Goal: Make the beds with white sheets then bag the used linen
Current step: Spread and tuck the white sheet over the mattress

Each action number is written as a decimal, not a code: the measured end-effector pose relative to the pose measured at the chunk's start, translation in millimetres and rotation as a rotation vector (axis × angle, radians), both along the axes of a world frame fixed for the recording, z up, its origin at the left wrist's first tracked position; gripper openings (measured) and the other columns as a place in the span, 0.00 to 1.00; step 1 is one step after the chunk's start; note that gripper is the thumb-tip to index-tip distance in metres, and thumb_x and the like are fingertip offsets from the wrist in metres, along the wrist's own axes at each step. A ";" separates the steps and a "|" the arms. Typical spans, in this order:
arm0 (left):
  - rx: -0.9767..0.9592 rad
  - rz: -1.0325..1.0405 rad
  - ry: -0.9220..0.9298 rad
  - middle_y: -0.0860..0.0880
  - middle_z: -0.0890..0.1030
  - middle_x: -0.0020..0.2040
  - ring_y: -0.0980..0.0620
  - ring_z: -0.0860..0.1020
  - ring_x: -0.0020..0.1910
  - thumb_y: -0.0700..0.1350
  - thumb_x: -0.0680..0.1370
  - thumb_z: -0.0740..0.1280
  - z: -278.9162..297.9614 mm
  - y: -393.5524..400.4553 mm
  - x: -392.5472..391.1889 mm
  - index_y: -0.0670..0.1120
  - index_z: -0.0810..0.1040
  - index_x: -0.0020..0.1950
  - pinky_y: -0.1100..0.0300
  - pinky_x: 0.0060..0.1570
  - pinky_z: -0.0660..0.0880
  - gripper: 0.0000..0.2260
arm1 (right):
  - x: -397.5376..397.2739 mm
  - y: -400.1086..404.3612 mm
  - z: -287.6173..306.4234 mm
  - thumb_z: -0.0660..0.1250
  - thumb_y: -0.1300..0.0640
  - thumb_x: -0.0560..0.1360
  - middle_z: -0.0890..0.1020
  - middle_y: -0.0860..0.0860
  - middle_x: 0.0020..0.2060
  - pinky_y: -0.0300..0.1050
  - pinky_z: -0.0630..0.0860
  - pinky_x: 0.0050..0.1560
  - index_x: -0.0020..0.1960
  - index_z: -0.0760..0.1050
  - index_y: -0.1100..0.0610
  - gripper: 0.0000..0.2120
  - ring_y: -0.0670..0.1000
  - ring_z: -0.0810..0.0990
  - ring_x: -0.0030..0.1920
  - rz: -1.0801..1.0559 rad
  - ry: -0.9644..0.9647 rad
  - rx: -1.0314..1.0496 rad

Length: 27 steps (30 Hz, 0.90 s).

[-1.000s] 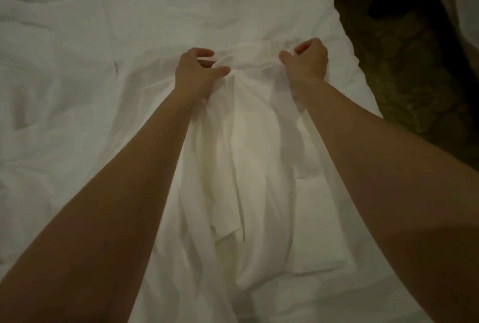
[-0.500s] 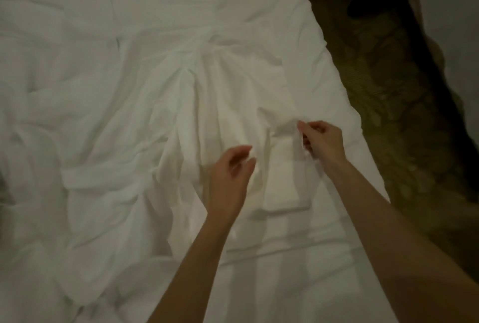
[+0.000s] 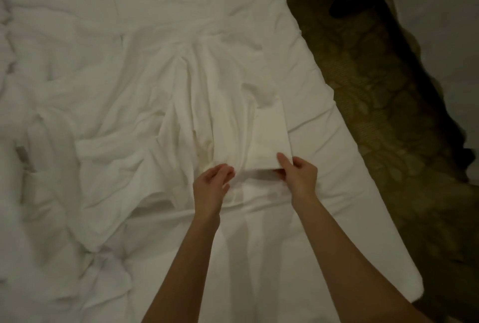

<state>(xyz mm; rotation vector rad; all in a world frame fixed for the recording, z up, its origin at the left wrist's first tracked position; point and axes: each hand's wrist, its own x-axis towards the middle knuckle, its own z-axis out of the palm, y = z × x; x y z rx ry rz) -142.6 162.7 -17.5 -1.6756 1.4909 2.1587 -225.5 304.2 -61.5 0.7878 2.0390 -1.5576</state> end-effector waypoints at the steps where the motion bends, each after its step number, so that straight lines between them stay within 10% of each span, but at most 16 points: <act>1: 0.000 0.006 0.000 0.45 0.85 0.49 0.53 0.83 0.51 0.42 0.77 0.69 2.4 1.5 2.4 0.41 0.81 0.56 0.59 0.54 0.76 0.09 | -2.7 3.8 5.7 0.73 0.58 0.72 0.79 0.54 0.29 0.48 0.78 0.42 0.32 0.77 0.60 0.12 0.52 0.79 0.33 -0.019 0.017 -0.006; 8: -0.021 0.024 -0.033 0.49 0.85 0.47 0.57 0.83 0.45 0.45 0.77 0.69 10.2 23.0 10.9 0.48 0.79 0.48 0.56 0.50 0.74 0.02 | -13.6 77.4 14.2 0.73 0.60 0.73 0.76 0.54 0.31 0.37 0.78 0.34 0.33 0.75 0.62 0.12 0.51 0.76 0.33 -0.192 0.035 0.057; 12: -0.034 -0.009 -0.051 0.48 0.84 0.48 0.58 0.82 0.42 0.43 0.77 0.69 8.3 30.8 20.1 0.48 0.80 0.45 0.61 0.45 0.72 0.01 | -1.5 104.2 3.5 0.74 0.58 0.72 0.80 0.56 0.36 0.53 0.80 0.51 0.43 0.81 0.65 0.09 0.55 0.78 0.41 -0.214 -0.002 0.201; 17: 0.076 -0.072 -0.054 0.51 0.86 0.47 0.55 0.83 0.49 0.47 0.78 0.68 10.0 23.4 45.9 0.46 0.81 0.51 0.57 0.51 0.75 0.06 | 11.3 79.4 21.2 0.73 0.60 0.72 0.75 0.54 0.52 0.41 0.73 0.53 0.60 0.73 0.63 0.19 0.51 0.75 0.50 -0.195 0.127 0.266; 27: 0.051 0.001 -0.257 0.45 0.81 0.51 0.49 0.82 0.47 0.51 0.71 0.76 17.7 -12.9 103.6 0.42 0.75 0.54 0.52 0.47 0.81 0.20 | 40.1 -20.4 63.0 0.74 0.57 0.70 0.69 0.50 0.52 0.50 0.70 0.54 0.50 0.72 0.55 0.13 0.55 0.72 0.54 0.187 0.578 0.435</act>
